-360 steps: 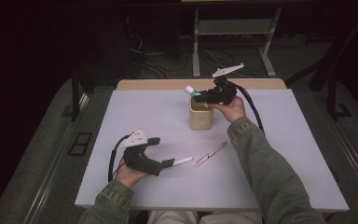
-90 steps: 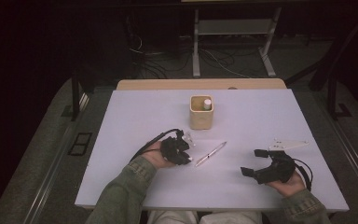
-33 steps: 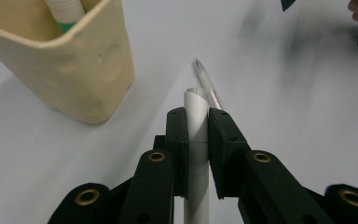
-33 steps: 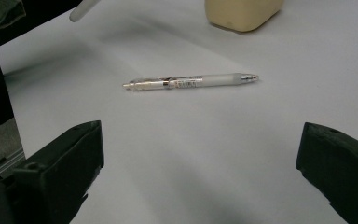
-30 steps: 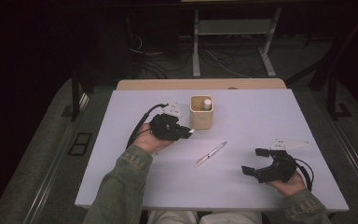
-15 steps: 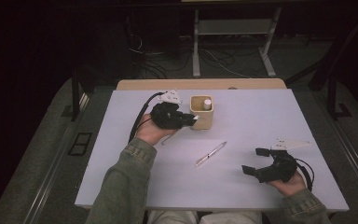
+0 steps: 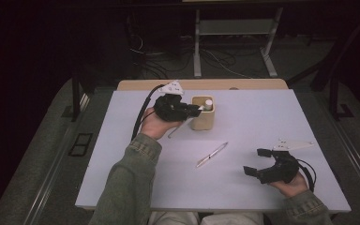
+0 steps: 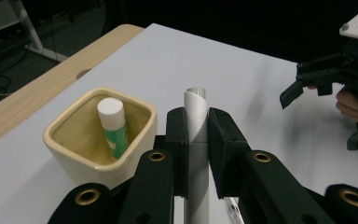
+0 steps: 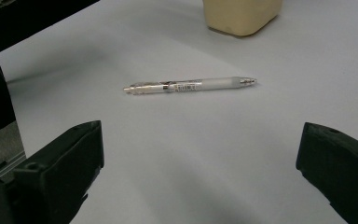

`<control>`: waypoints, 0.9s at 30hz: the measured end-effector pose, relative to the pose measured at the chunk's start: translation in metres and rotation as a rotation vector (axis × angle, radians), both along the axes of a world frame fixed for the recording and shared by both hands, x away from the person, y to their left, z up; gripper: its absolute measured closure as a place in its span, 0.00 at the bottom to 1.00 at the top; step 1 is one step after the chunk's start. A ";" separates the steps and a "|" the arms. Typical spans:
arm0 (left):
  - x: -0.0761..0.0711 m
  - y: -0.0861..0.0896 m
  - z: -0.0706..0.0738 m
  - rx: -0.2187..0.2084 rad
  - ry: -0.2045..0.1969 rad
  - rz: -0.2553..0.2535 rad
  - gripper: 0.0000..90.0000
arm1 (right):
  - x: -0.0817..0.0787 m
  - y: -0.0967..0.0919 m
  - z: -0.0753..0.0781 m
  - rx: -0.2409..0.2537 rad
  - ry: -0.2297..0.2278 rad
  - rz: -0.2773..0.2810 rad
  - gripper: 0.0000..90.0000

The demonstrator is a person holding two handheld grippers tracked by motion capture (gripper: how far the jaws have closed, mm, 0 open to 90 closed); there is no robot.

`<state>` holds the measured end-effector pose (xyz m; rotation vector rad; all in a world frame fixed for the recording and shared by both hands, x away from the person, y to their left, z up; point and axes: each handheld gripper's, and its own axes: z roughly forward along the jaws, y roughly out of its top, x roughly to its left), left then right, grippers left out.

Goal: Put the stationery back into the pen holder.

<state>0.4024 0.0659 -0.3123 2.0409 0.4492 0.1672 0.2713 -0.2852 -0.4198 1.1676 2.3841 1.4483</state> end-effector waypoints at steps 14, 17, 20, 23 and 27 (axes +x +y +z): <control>0.015 -0.009 0.015 -0.057 -0.041 0.033 0.87 | 0.000 0.000 -0.001 0.003 -0.004 0.003 0.00; 0.019 -0.011 0.017 -0.071 -0.043 0.042 0.87 | 0.000 -0.001 0.000 0.005 -0.004 0.002 0.00; 0.024 -0.013 0.017 -0.073 -0.049 0.048 0.87 | 0.000 -0.001 -0.001 0.005 -0.005 0.002 0.00; 0.029 -0.016 0.017 -0.083 -0.052 0.052 0.87 | 0.000 -0.001 0.000 0.003 -0.006 0.002 0.00; 0.035 -0.021 0.016 -0.092 -0.055 0.054 0.87 | 0.000 -0.001 0.000 0.008 -0.002 0.000 0.00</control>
